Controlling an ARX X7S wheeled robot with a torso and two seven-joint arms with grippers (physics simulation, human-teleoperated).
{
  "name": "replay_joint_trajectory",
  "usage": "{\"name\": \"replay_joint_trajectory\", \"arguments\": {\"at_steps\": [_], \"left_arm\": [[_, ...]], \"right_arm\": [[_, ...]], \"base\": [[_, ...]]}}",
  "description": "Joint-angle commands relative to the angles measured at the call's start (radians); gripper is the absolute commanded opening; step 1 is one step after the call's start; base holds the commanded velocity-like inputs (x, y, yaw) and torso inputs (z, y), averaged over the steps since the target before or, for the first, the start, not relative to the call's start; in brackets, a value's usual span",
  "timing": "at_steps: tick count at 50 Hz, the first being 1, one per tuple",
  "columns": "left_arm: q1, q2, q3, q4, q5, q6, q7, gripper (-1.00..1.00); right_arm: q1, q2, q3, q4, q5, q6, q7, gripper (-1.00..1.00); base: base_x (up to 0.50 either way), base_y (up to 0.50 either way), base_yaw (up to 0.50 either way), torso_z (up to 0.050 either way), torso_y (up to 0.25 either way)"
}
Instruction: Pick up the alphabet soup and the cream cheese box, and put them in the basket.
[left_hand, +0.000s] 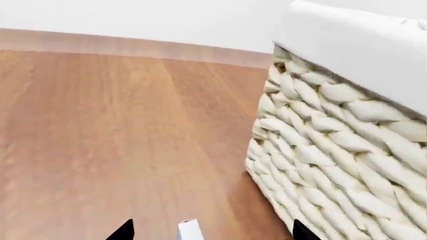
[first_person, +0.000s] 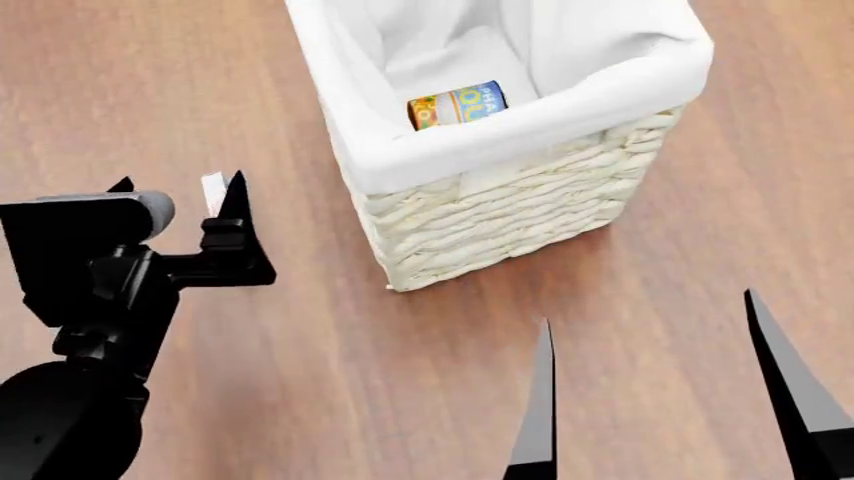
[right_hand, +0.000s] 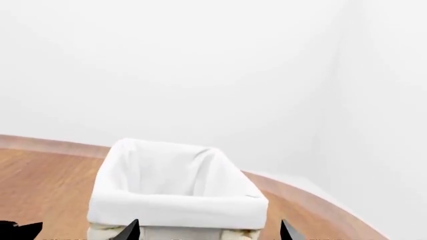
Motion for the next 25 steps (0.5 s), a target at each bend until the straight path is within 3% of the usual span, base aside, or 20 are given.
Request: {"name": "replay_joint_trajectory", "arguments": {"at_steps": [1, 25], "left_arm": [[-0.117, 0.061, 0.031, -0.291, 0.073, 0.099, 0.025, 1.0], [-0.158, 0.104, 0.052, -0.546, 0.09, 0.198, 0.049, 1.0]], "right_arm": [[-0.014, 0.016, -0.003, -0.002, 0.012, 0.0, 0.014, 1.0], [-0.032, 0.033, 0.006, -0.004, 0.048, -0.008, 0.043, 1.0]], "base": [[0.0, 0.0, 0.0, 0.0, 0.0], [0.0, 0.0, 0.0, 0.0, 0.0]]}}
